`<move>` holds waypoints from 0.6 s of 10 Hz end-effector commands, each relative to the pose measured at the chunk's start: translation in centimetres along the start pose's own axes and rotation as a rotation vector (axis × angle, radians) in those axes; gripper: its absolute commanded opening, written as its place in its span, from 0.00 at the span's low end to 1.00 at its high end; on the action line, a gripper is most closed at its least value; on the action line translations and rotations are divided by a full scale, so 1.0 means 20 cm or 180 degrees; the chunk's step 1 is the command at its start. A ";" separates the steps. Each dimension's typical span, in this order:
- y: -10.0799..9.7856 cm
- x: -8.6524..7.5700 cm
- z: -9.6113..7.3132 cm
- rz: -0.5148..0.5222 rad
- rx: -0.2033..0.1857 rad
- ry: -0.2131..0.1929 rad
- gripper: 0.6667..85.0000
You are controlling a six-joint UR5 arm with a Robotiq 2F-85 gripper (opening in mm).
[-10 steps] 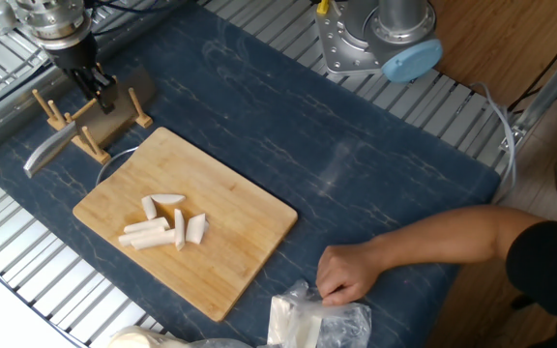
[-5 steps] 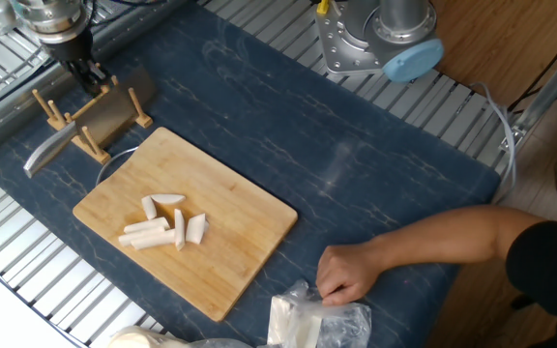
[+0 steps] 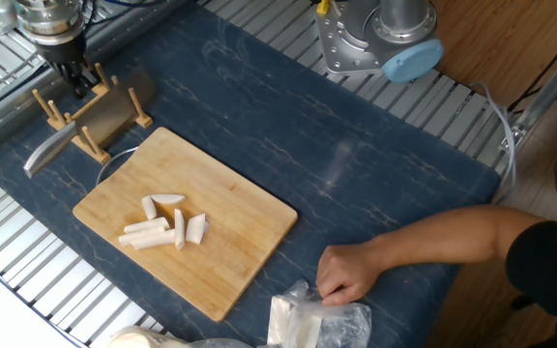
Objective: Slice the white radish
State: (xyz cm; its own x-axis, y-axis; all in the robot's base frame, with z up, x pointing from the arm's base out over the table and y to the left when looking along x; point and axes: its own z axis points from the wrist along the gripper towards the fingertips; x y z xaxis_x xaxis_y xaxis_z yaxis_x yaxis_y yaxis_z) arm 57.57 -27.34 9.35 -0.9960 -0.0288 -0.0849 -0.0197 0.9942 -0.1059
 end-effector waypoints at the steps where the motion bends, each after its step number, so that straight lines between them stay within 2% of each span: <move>1: 0.03 -0.05 0.02 -0.0010 -0.0097 -0.0161 0.00; 2: 0.04 -0.05 0.02 -0.0008 -0.0116 -0.0161 0.00; 4: 0.10 -0.04 0.04 0.0037 -0.0263 -0.0125 0.00; 6: 0.14 -0.06 0.03 0.0067 -0.0322 -0.0110 0.00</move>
State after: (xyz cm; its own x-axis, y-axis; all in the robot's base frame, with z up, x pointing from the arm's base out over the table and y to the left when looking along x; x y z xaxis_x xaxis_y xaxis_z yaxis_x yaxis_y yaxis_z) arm 58.31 -25.72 8.55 -0.9930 -0.0284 -0.1150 -0.0232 0.9987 -0.0464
